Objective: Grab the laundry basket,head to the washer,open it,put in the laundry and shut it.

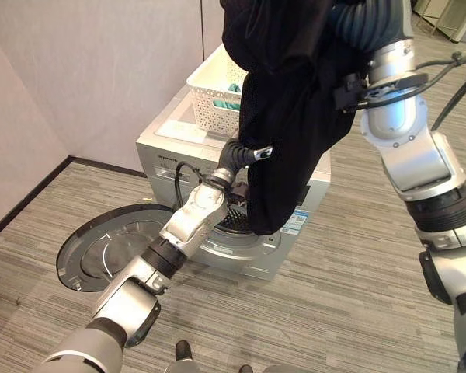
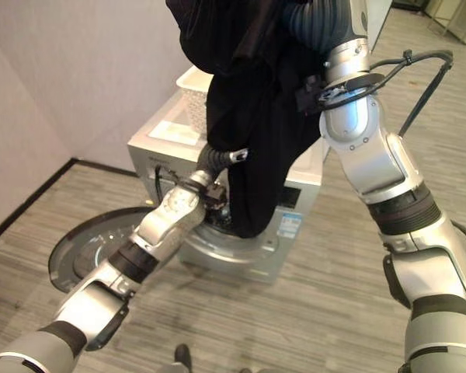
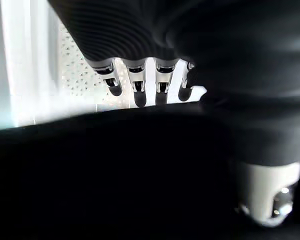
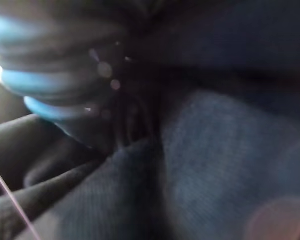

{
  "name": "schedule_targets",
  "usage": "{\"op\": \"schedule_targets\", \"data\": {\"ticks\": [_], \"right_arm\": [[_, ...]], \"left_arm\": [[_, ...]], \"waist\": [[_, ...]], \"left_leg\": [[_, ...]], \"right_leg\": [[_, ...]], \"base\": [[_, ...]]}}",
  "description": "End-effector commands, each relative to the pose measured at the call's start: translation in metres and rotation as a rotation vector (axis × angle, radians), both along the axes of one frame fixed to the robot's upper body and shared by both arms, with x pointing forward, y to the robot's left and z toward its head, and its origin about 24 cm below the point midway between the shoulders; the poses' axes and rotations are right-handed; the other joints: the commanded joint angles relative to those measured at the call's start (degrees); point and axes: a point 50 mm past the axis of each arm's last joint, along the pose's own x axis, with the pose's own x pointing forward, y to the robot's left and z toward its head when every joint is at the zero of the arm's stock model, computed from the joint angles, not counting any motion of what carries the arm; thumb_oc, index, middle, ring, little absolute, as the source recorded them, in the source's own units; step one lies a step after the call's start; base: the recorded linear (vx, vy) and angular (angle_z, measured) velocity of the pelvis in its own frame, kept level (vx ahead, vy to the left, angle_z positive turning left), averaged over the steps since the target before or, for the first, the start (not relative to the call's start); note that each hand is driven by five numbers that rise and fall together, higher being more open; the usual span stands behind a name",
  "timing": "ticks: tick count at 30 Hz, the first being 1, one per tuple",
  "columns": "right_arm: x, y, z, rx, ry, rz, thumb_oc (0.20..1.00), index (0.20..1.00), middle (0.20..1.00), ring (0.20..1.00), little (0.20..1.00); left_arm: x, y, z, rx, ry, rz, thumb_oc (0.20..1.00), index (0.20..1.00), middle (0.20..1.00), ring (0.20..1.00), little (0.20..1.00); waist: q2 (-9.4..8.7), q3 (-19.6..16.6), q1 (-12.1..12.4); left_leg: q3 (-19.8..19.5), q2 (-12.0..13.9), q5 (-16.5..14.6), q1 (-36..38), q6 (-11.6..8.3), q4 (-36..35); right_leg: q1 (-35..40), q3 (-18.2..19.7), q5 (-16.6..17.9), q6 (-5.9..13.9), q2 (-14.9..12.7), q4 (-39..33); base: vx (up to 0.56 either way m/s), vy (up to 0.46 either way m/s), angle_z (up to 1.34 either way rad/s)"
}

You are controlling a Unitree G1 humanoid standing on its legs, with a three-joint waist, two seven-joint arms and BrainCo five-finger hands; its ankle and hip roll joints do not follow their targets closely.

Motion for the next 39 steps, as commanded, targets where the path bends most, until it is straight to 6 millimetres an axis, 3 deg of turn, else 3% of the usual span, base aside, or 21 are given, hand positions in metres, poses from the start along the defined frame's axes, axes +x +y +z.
{"op": "schedule_targets", "data": {"ticks": [1,2,4,6,10,22,28,39], "right_arm": [[-0.011,-0.006,0.029,-0.021,-0.115,-0.052,0.2,0.2,0.2,0.2,0.2],[-0.011,-0.006,0.029,-0.02,-0.114,-0.05,0.2,0.2,0.2,0.2,0.2],[-0.012,-0.015,0.02,-0.069,-0.085,-0.079,0.2,0.2,0.2,0.2,0.2],[-0.012,-0.017,0.015,-0.062,-0.07,-0.074,0.2,0.2,0.2,0.2,0.2],[-0.011,-0.019,0.012,-0.046,-0.066,-0.068,0.2,0.2,0.2,0.2,0.2],[-0.01,-0.014,0.013,0.004,-0.082,-0.045,0.2,0.2,0.2,0.2,0.2],[-0.011,-0.01,0.01,0.017,-0.083,-0.016,0.2,0.2,0.2,0.2,0.2],[-0.007,0.01,-0.001,0.074,-0.038,0.09,0.2,0.2,0.2,0.2,0.2]], "left_arm": [[-0.004,0.012,0.019,-0.041,-0.075,-0.031,1.0,1.0,1.0,1.0,1.0],[-0.005,0.013,0.018,-0.04,-0.073,-0.029,1.0,1.0,1.0,1.0,1.0],[-0.026,0.064,-0.001,0.068,-0.074,0.027,1.0,1.0,1.0,1.0,1.0],[-0.031,0.067,-0.003,0.073,-0.075,0.029,1.0,1.0,1.0,1.0,1.0],[-0.032,0.056,-0.006,0.061,-0.074,0.003,1.0,1.0,1.0,1.0,1.0],[-0.026,-0.006,-0.006,-0.053,-0.043,-0.091,1.0,1.0,1.0,1.0,1.0],[-0.014,-0.02,-0.005,-0.011,-0.055,-0.054,1.0,1.0,1.0,1.0,1.0],[-0.001,-0.068,0.024,-0.044,-0.085,-0.045,1.0,1.0,1.0,1.0,1.0]], "waist": [[-0.47,-2.4,1.9],[-0.53,-2.4,1.8],[-0.08,-1.6,4.0],[-0.13,-1.5,4.2],[-0.14,-1.3,4.0],[-0.67,-1.1,2.2],[-0.83,-1.3,1.5],[-0.88,-1.8,-0.1]], "left_leg": [[-0.8,2.8,1.0,-5.0,-2.82,0.6],[-0.7,2.8,0.9,-4.9,-2.83,0.6],[-0.7,2.8,1.2,-4.7,-2.71,1.2],[-1.0,2.8,1.2,-4.8,-2.72,1.2],[-1.3,2.7,1.3,-4.9,-2.74,0.9],[-0.8,2.4,0.5,-4.5,-2.65,0.0],[-0.4,2.5,0.5,-4.0,-2.76,-0.5],[0.6,2.9,0.5,-3.1,-2.99,-1.1]], "right_leg": [[5.4,2.8,-1.5,5.05,-3.0,-9.7],[5.4,2.8,-1.4,5.05,-3.0,-9.7],[6.0,2.0,-1.6,4.77,-3.0,-9.7],[6.2,1.8,-1.7,4.67,-2.9,-9.7],[6.3,1.4,-1.9,4.46,-2.7,-9.7],[5.7,1.6,-2.1,4.66,-2.9,-9.7],[5.4,1.9,-2.0,4.79,-2.8,-9.7],[5.2,2.4,-2.0,4.99,-2.7,-9.7]], "base": [[0.0,0.0,0.0],[0.0,0.0,0.0],[0.03,-0.051,-0.02],[0.01,-0.019,-0.1],[0.01,-0.014,0.28],[0.01,-0.002,0.0],[0.0,0.0,0.0],[0.0,-0.001,-0.01]]}}
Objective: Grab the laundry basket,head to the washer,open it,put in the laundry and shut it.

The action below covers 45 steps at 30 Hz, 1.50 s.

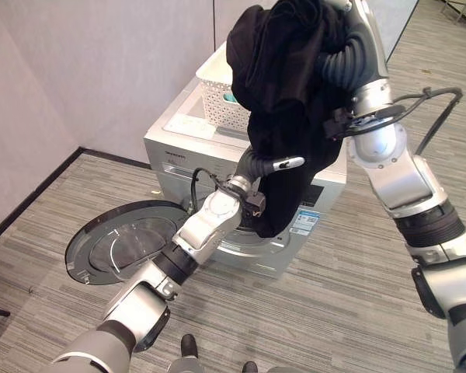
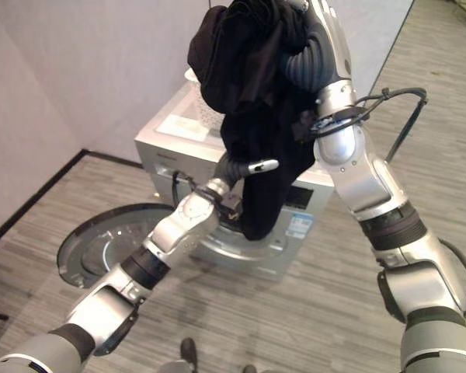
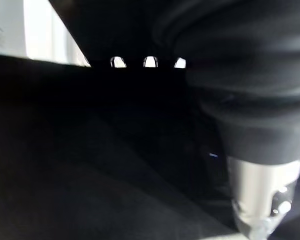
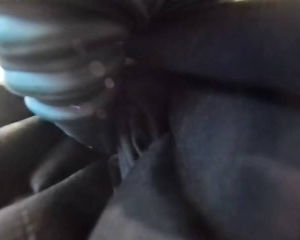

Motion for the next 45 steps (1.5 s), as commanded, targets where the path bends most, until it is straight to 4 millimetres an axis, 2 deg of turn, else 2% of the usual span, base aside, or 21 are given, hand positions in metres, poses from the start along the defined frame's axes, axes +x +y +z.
{"op": "schedule_targets", "data": {"ticks": [1,8,12,18,23,24,25,26,27,31,32,33,40,45], "right_arm": [[-0.017,0.012,0.037,0.078,-0.171,0.098,0.2,0.2,0.2,0.2,0.2],[-0.016,0.013,0.036,0.079,-0.163,0.097,0.2,0.2,0.2,0.2,0.2],[-0.013,0.014,0.024,0.13,-0.113,0.134,0.2,0.2,0.2,0.2,0.2],[-0.014,0.018,0.014,0.166,-0.089,0.173,0.2,0.2,0.2,0.2,0.2],[-0.015,0.027,-0.007,0.214,-0.01,0.256,0.2,0.2,0.2,0.2,0.2],[-0.016,0.029,-0.011,0.226,0.004,0.275,0.2,0.2,0.2,0.2,0.2],[-0.016,0.031,-0.015,0.234,0.021,0.289,0.2,0.2,0.2,0.2,0.2],[-0.017,0.032,-0.019,0.244,0.033,0.304,0.2,0.2,0.2,0.2,0.2],[-0.018,0.035,-0.03,0.257,0.074,0.336,0.2,0.2,0.2,0.2,0.2],[-0.02,0.036,-0.043,0.286,0.118,0.37,0.2,0.2,0.2,0.2,0.2],[-0.02,0.034,-0.048,0.305,0.14,0.387,0.379,0.379,0.379,0.379,0.379],[-0.022,0.033,-0.057,0.332,0.173,0.408,1.0,1.0,1.0,1.0,1.0],[-0.025,0.015,-0.087,0.407,0.264,0.408,1.0,1.0,1.0,1.0,1.0],[-0.026,0.0,-0.097,0.446,0.279,0.361,1.0,1.0,1.0,1.0,1.0]], "left_arm": [[0.0,-0.019,0.024,-0.028,-0.105,-0.01,1.0,1.0,1.0,1.0,1.0],[0.0,-0.021,0.029,-0.031,-0.117,-0.005,1.0,1.0,1.0,1.0,1.0],[0.004,-0.018,0.052,-0.094,-0.167,0.046,1.0,1.0,1.0,1.0,1.0],[0.002,-0.014,0.058,-0.154,-0.172,0.05,1.0,1.0,1.0,1.0,1.0],[0.003,-0.005,0.057,-0.199,-0.161,0.063,1.0,1.0,1.0,1.0,1.0],[0.002,-0.003,0.056,-0.213,-0.158,0.065,0.912,0.912,0.912,0.912,0.912],[0.001,-0.002,0.056,-0.226,-0.153,0.066,0.523,0.523,0.523,0.523,0.523],[0.0,0.0,0.055,-0.241,-0.15,0.067,0.2,0.2,0.2,0.2,0.2],[-0.001,0.006,0.05,-0.258,-0.144,0.083,0.2,0.2,0.2,0.2,0.2],[-0.002,0.012,0.047,-0.273,-0.149,0.1,0.2,0.2,0.2,0.2,0.2],[-0.002,0.016,0.044,-0.272,-0.149,0.114,0.2,0.2,0.2,0.2,0.2],[-0.003,0.019,0.042,-0.274,-0.156,0.125,0.2,0.2,0.2,0.2,0.2],[-0.008,0.041,0.022,-0.264,-0.16,0.184,0.2,0.2,0.2,0.2,0.2],[-0.011,0.049,0.017,-0.252,-0.171,0.194,0.2,0.2,0.2,0.2,0.2]], "waist": [[-1.14,-2.8,-0.4],[-1.13,-2.9,-0.4],[-0.93,-3.1,-0.7],[-1.05,-3.1,-1.1],[-0.9,-3.1,-1.5],[-0.9,-3.1,-1.6],[-0.91,-3.0,-1.6],[-0.96,-3.0,-1.6],[-1.05,-2.8,-1.7],[-1.09,-2.6,-1.9],[-1.14,-2.7,-2.0],[-1.14,-2.7,-2.2],[-1.13,-2.8,-2.6],[-1.02,-2.9,-2.6]], "left_leg": [[0.9,3.8,0.4,-3.3,-2.97,0.9],[1.0,3.8,0.4,-3.2,-2.98,0.9],[1.6,3.9,0.5,-2.8,-3.0,0.4],[2.1,3.9,0.5,-2.3,-2.95,0.0],[2.8,3.9,0.8,-1.6,-2.9,-1.0],[2.9,3.9,0.8,-1.4,-2.88,-1.1],[3.0,3.8,0.9,-1.4,-2.84,-1.1],[3.1,3.8,0.9,-1.3,-2.81,-1.2],[3.3,3.9,0.9,-1.2,-2.76,-1.3],[3.6,4.0,0.9,-1.0,-2.71,-1.4],[3.7,4.1,1.0,-1.0,-2.72,-1.4],[3.9,4.2,1.0,-0.9,-2.75,-1.6],[4.6,4.2,0.9,-0.3,-2.63,-1.7],[4.5,4.0,1.0,-0.5,-2.64,-1.6]], "right_leg": [[3.4,3.2,-3.6,4.29,-2.6,-4.9],[3.4,3.3,-3.6,4.33,-2.7,-4.9],[3.3,3.3,-3.5,4.55,-2.9,-4.9],[3.3,3.5,-3.5,4.67,-2.9,-4.9],[3.2,3.8,-3.3,4.87,-3.0,-4.9],[3.1,3.8,-3.3,4.87,-2.9,-4.9],[3.1,3.9,-3.3,4.84,-2.9,-4.9],[3.1,3.9,-3.2,4.88,-2.9,-4.9],[3.1,4.1,-3.2,4.84,-3.0,-4.9],[3.0,4.3,-3.1,4.8,-3.0,-4.9],[2.9,4.4,-3.0,4.76,-3.0,-4.9],[2.9,4.5,-3.0,4.76,-2.9,-4.9],[2.9,4.9,-2.8,4.72,-3.1,-4.9],[2.9,4.7,-2.8,4.68,-3.1,-4.9]], "base": [[0.01,0.001,-0.04],[0.0,-0.001,-0.06],[0.0,0.0,-0.01],[0.0,-0.001,-0.01],[0.01,0.0,-0.08],[0.0,-0.003,-0.16],[0.0,-0.002,-0.09],[0.0,-0.002,-0.04],[0.0,0.0,0.0],[0.0,0.0,-0.01],[0.0,0.0,0.0],[0.0,-0.011,-0.03],[-0.01,-0.004,-0.11],[0.0,0.0,0.0]]}}
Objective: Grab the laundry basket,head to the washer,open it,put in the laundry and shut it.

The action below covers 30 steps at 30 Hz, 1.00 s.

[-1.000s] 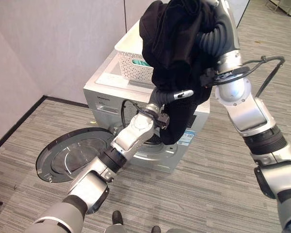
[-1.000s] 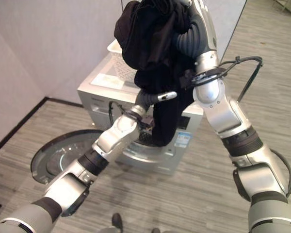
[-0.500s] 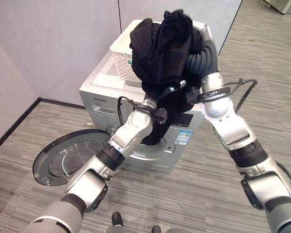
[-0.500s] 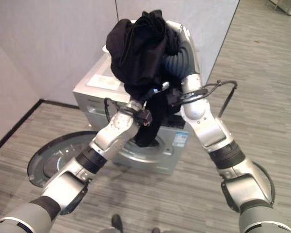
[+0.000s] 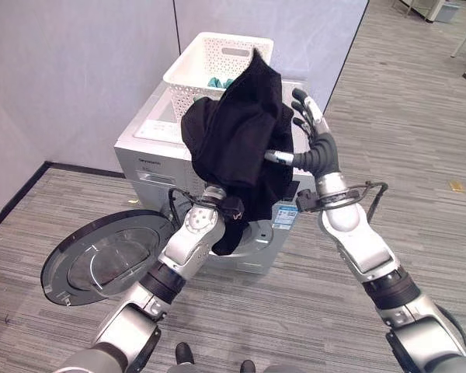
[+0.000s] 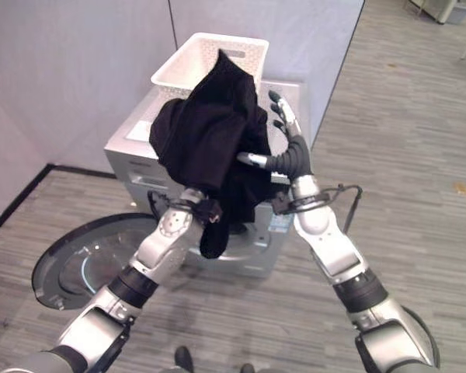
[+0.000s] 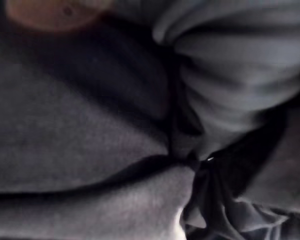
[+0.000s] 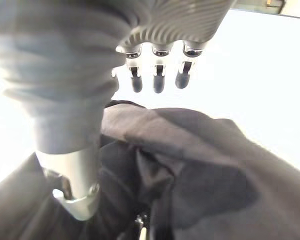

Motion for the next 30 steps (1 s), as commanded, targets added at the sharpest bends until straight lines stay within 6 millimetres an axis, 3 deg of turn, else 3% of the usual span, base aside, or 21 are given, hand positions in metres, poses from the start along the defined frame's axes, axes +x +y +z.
{"op": "schedule_targets", "data": {"ticks": [1,9,14,16,17,19,21,23,24,25,28,29,30], "right_arm": [[-0.007,-0.012,0.028,0.073,-0.148,-0.008,1.0,1.0,1.0,1.0,1.0],[-0.014,-0.049,0.01,0.078,-0.121,-0.19,1.0,1.0,1.0,1.0,1.0],[-0.033,-0.107,-0.015,0.07,-0.099,-0.559,1.0,1.0,1.0,1.0,1.0],[-0.037,-0.118,-0.021,0.064,-0.086,-0.631,1.0,1.0,1.0,1.0,1.0],[-0.046,-0.142,-0.038,0.016,-0.041,-0.796,1.0,1.0,1.0,1.0,1.0],[-0.055,-0.162,-0.06,0.014,0.037,-0.915,1.0,1.0,1.0,1.0,1.0],[-0.089,-0.199,-0.127,-0.077,0.32,-1.121,1.0,1.0,1.0,1.0,1.0],[-0.115,-0.21,-0.172,-0.13,0.53,-1.204,1.0,1.0,1.0,1.0,1.0],[-0.131,-0.212,-0.196,-0.133,0.65,-1.228,1.0,1.0,1.0,1.0,1.0],[-0.16,-0.21,-0.24,-0.062,0.884,-1.269,1.0,1.0,1.0,1.0,1.0],[-0.195,-0.189,-0.291,0.076,1.193,-1.238,1.0,1.0,1.0,1.0,1.0],[-0.215,-0.167,-0.318,0.26,1.375,-1.217,1.0,1.0,1.0,1.0,1.0],[-0.222,-0.156,-0.328,0.361,1.443,-1.202,1.0,1.0,1.0,1.0,1.0]], "left_arm": [[-0.004,-0.005,0.042,-0.05,-0.226,-0.021,0.2,0.2,0.2,0.2,0.2],[-0.017,0.012,0.032,-0.035,-0.253,-0.012,0.2,0.2,0.2,0.2,0.2],[-0.041,0.045,0.003,-0.009,-0.212,0.053,0.2,0.2,0.2,0.2,0.2],[-0.046,0.05,-0.003,0.003,-0.201,0.055,0.2,0.2,0.2,0.2,0.2],[-0.056,0.059,-0.018,0.01,-0.153,0.048,0.2,0.2,0.2,0.2,0.2],[-0.066,0.066,-0.031,0.006,-0.108,0.038,0.2,0.2,0.2,0.2,0.2],[-0.083,0.081,-0.05,0.008,-0.046,0.022,0.2,0.2,0.2,0.2,0.2],[-0.092,0.088,-0.063,-0.002,0.014,0.022,0.2,0.2,0.2,0.2,0.2],[-0.096,0.091,-0.068,0.002,0.037,0.026,0.2,0.2,0.2,0.2,0.2],[-0.1,0.092,-0.08,0.003,0.093,0.011,0.2,0.2,0.2,0.2,0.2],[-0.104,0.089,-0.11,-0.103,0.265,0.02,0.2,0.2,0.2,0.2,0.2],[-0.106,0.082,-0.12,-0.123,0.321,0.005,0.2,0.2,0.2,0.2,0.2],[-0.107,0.08,-0.123,-0.075,0.325,-0.02,0.2,0.2,0.2,0.2,0.2]], "waist": [[-0.15,-2.9,0.1],[-0.08,-3.1,0.4],[0.04,-2.4,1.1],[0.05,-2.3,1.2],[0.03,-1.9,1.8],[-0.05,-1.4,2.3],[-0.08,0.2,3.3],[-0.07,0.8,3.9],[-0.03,1.1,3.9],[0.03,1.9,4.3],[0.27,2.8,4.6],[0.59,3.3,4.9],[0.72,3.6,4.9]], "left_leg": [[0.0,3.8,1.1,-3.4,-2.72,0.5],[-0.5,3.5,0.8,-3.8,-2.51,0.7],[-1.3,3.1,0.4,-4.5,-2.19,1.2],[-1.4,3.1,0.3,-4.7,-2.11,1.4],[-1.9,3.0,0.1,-5.1,-2.07,1.8],[-2.4,2.9,0.0,-5.7,-1.91,2.1],[-3.5,2.7,0.0,-7.1,-1.63,2.5],[-4.1,2.6,0.1,-7.7,-1.55,2.8],[-4.3,2.6,0.1,-8.0,-1.5,2.9],[-4.4,2.6,0.3,-8.5,-1.53,3.0],[-4.6,2.8,0.8,-9.2,-1.67,2.9],[-4.7,2.7,1.0,-9.6,-1.67,2.5],[-4.7,2.7,1.2,-9.7,-1.74,2.2]], "right_leg": [[2.6,0.4,-4.3,4.14,-3.0,-3.6],[2.7,-0.2,-4.3,4.1,-3.1,-3.6],[2.8,-0.7,-4.4,4.13,-3.2,-3.6],[2.8,-0.9,-4.4,4.14,-3.2,-3.6],[2.9,-1.2,-4.6,4.11,-3.1,-3.6],[2.8,-1.5,-4.6,4.09,-3.1,-3.6],[2.0,-2.5,-4.7,4.15,-3.1,-3.6],[1.8,-3.1,-4.8,4.11,-3.1,-3.6],[1.7,-3.3,-4.9,4.09,-3.0,-3.6],[1.4,-3.7,-4.8,4.01,-3.0,-3.6],[0.9,-4.4,-4.8,3.92,-3.0,-3.6],[0.4,-4.7,-4.6,3.98,-3.1,-3.6],[0.0,-4.7,-4.5,4.09,-3.2,-3.6]], "base": [[0.0,0.0,0.0],[0.0,-0.007,0.01],[0.0,-0.007,0.04],[0.0,-0.013,0.11],[0.02,-0.022,0.07],[-0.01,-0.026,0.1],[-0.06,-0.037,0.18],[-0.03,-0.012,0.4],[-0.03,-0.008,0.38],[-0.03,-0.011,0.15],[-0.02,-0.013,0.06],[0.0,0.0,0.0],[0.0,0.0,0.0]]}}
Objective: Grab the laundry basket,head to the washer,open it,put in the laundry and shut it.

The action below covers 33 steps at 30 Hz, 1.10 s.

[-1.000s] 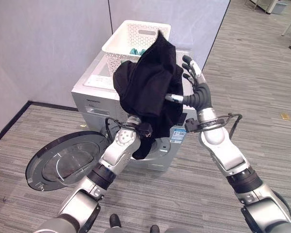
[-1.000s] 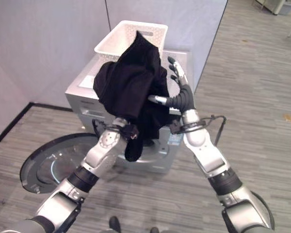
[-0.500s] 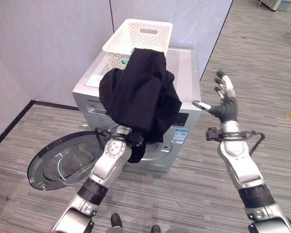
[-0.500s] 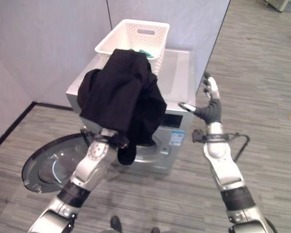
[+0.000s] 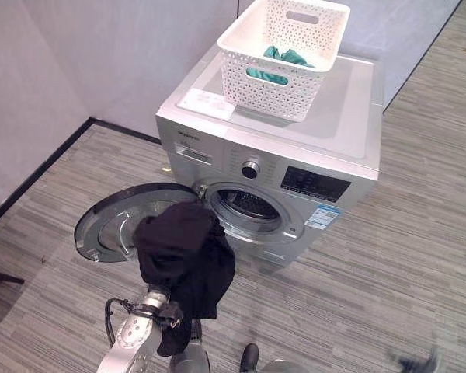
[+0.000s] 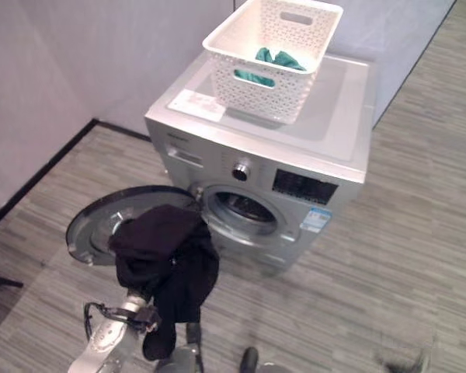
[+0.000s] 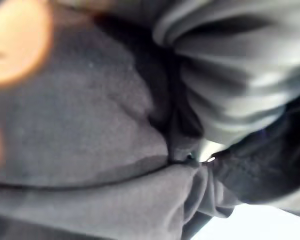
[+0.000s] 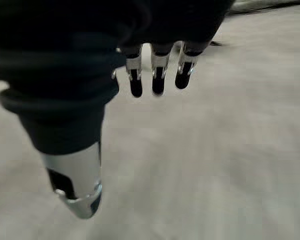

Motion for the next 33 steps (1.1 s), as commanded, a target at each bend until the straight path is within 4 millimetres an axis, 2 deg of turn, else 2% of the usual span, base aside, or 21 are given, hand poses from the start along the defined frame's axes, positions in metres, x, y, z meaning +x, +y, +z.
{"op": "schedule_targets", "data": {"ticks": [1,4,5,7,13,17,18,24,28,29,33], "right_arm": [[0.032,0.007,-0.003,0.21,-0.215,-0.185,1.0,1.0,1.0,1.0,1.0],[0.05,0.027,-0.005,0.276,-0.245,-0.096,1.0,1.0,1.0,1.0,1.0],[0.073,0.038,-0.001,0.294,-0.302,-0.006,1.0,1.0,1.0,1.0,1.0],[0.091,0.049,0.004,0.306,-0.35,0.068,1.0,1.0,1.0,1.0,1.0],[0.139,0.073,0.028,0.32,-0.521,0.216,1.0,1.0,1.0,1.0,1.0],[0.162,0.092,0.042,0.319,-0.587,0.331,1.0,1.0,1.0,1.0,1.0],[0.172,0.096,0.048,0.306,-0.61,0.386,1.0,1.0,1.0,1.0,1.0],[0.193,0.104,0.063,0.279,-0.676,0.445,1.0,1.0,1.0,1.0,1.0],[0.203,0.117,0.07,0.293,-0.701,0.501,1.0,1.0,1.0,1.0,1.0],[0.204,0.123,0.071,0.306,-0.707,0.527,1.0,1.0,1.0,1.0,1.0],[0.207,0.131,0.076,0.319,-0.728,0.594,1.0,1.0,1.0,1.0,1.0]], "left_arm": [[0.025,-0.025,0.035,-0.017,-0.185,-0.161,0.2,0.2,0.2,0.2,0.2],[0.025,-0.031,0.021,-0.019,-0.125,-0.152,0.2,0.2,0.2,0.2,0.2],[0.029,-0.038,0.012,-0.036,-0.085,-0.125,0.2,0.2,0.2,0.2,0.2],[0.036,-0.045,0.006,-0.039,-0.061,-0.102,0.2,0.2,0.2,0.2,0.2],[0.074,-0.058,0.009,-0.029,-0.057,0.031,0.2,0.2,0.2,0.2,0.2],[0.098,-0.048,0.01,0.015,-0.033,0.156,0.2,0.2,0.2,0.2,0.2],[0.107,-0.04,0.013,0.051,-0.037,0.206,0.2,0.2,0.2,0.2,0.2],[0.134,-0.024,0.04,0.036,-0.107,0.33,0.2,0.2,0.2,0.2,0.2],[0.154,-0.017,0.072,0.0,-0.193,0.408,0.2,0.2,0.2,0.2,0.2],[0.162,-0.011,0.093,-0.03,-0.263,0.448,0.2,0.2,0.2,0.2,0.2],[0.172,-0.014,0.127,-0.069,-0.377,0.467,0.2,0.2,0.2,0.2,0.2]], "waist": [[0.07,-1.8,-0.8],[0.3,-0.4,-1.2],[0.3,1.1,-1.7],[0.04,1.9,-2.2],[-2.48,4.7,-3.7],[-4.67,6.6,-4.4],[-5.53,7.5,-4.4],[-7.21,9.6,-4.8],[-8.47,9.9,-5.4],[-8.97,9.9,-5.7],[-9.54,9.8,-6.4]], "left_leg": [[0.7,4.4,1.0,-6.4,-1.49,2.7],[0.8,4.3,0.0,-6.6,-2.11,2.2],[1.2,4.3,0.1,-7.9,-2.09,1.9],[1.7,4.4,0.4,-9.2,-2.05,1.4],[3.0,4.4,0.9,-14.0,-1.97,0.3],[3.4,4.6,1.1,-17.1,-1.96,0.2],[3.5,4.6,1.0,-18.5,-1.94,0.3],[3.2,4.2,0.5,-22.6,-1.85,1.4],[3.5,3.6,-0.3,-25.0,-1.62,2.2],[3.6,3.2,-0.7,-25.9,-1.49,2.7],[3.9,2.6,-1.7,-27.6,-1.34,3.8]], "right_leg": [[-1.2,0.3,-4.8,3.51,-3.3,-0.1],[-2.3,1.2,-5.1,3.98,-3.7,-0.1],[-4.4,1.9,-4.5,4.18,-3.8,-0.1],[-6.3,2.3,-4.0,4.26,-3.9,-0.1],[-12.7,3.8,-2.1,4.65,-4.0,-0.1],[-16.4,4.7,-0.9,5.1,-4.1,-0.1],[-17.8,4.8,-0.4,5.36,-4.2,-0.1],[-21.5,4.5,0.6,6.03,-4.9,-0.1],[-23.3,4.7,1.1,6.59,-5.3,-0.1],[-24.0,4.8,1.3,6.89,-5.6,-0.1],[-24.9,4.5,1.6,7.24,-6.3,-0.1]], "base": [[-0.01,0.036,0.01],[0.0,0.039,-0.01],[-0.1,0.061,-0.07],[-0.08,0.043,-0.08],[-0.05,0.026,-0.16],[-0.02,0.015,-0.12],[0.01,0.031,-0.19],[0.01,0.03,-0.02],[0.03,0.042,-0.01],[0.05,0.028,-0.06],[0.04,0.02,-0.02]]}}
